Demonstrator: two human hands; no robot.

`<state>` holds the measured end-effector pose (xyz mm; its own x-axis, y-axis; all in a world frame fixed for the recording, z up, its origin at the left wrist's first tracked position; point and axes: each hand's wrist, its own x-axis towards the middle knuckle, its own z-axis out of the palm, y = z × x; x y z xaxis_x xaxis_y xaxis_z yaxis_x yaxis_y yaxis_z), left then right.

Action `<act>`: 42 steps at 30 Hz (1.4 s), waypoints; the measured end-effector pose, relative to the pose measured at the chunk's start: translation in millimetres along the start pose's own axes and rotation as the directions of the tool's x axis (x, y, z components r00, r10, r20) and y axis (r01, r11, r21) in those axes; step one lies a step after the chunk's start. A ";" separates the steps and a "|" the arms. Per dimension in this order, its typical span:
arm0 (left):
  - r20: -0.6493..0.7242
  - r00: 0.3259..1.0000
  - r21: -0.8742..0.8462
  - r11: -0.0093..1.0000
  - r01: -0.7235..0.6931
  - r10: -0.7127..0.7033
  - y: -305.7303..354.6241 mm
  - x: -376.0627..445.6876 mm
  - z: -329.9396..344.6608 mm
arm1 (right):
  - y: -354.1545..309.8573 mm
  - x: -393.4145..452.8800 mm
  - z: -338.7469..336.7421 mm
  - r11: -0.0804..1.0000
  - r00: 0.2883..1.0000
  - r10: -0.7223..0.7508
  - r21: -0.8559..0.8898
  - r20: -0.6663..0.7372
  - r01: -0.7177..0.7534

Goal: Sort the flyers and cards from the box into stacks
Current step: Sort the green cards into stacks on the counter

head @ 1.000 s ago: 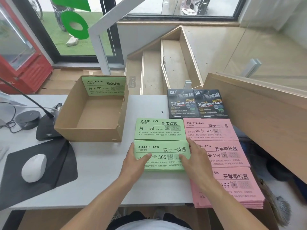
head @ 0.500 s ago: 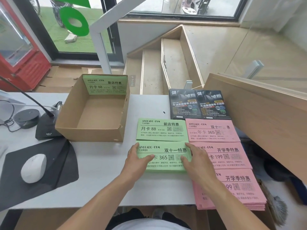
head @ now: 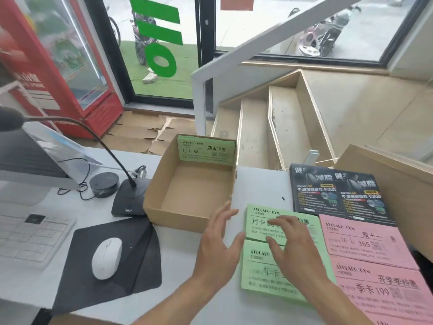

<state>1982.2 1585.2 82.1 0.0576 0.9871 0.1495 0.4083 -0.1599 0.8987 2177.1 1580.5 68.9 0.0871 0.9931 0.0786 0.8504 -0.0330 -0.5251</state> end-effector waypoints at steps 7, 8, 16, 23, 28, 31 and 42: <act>-0.021 0.994 0.619 0.782 -0.071 0.106 -74.4 109.0 -101.5 | -129.2 127.8 56.4 0.986 0.975 -0.167 0.050 0.145 0.161; 0.025 0.997 0.703 0.708 -0.072 0.077 -83.0 121.1 -111.9 | -144.0 147.0 61.3 0.986 0.973 -0.163 0.049 0.163 0.157; 0.176 0.984 0.759 0.641 -0.113 -0.034 -115.0 140.5 -134.7 | -168.6 268.4 104.2 0.935 0.963 -0.085 -0.315 0.256 0.166; 0.195 0.980 0.729 0.675 -0.115 -0.043 -121.0 144.6 -137.0 | -148.1 275.1 139.1 0.856 0.977 -0.125 -0.479 0.175 0.195; 0.187 0.982 0.716 0.689 -0.113 -0.033 -124.8 147.5 -136.5 | -140.2 269.2 150.1 0.827 0.977 -0.186 -0.520 0.105 0.213; 0.177 0.984 0.708 0.697 -0.111 -0.022 -124.5 146.4 -135.7 | -136.1 275.0 149.1 0.858 0.983 -0.182 -0.492 -0.026 0.146; 0.119 0.993 0.720 0.689 -0.086 0.000 -121.0 144.4 -134.6 | -147.7 255.2 98.9 0.868 0.972 -0.154 -0.446 0.179 0.220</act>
<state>1818.5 1745.8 50.4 0.1656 0.9812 0.0992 0.9321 -0.1886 0.3092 2022.4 1849.9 82.7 -0.1391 0.9903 0.0057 0.9884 0.1392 -0.0609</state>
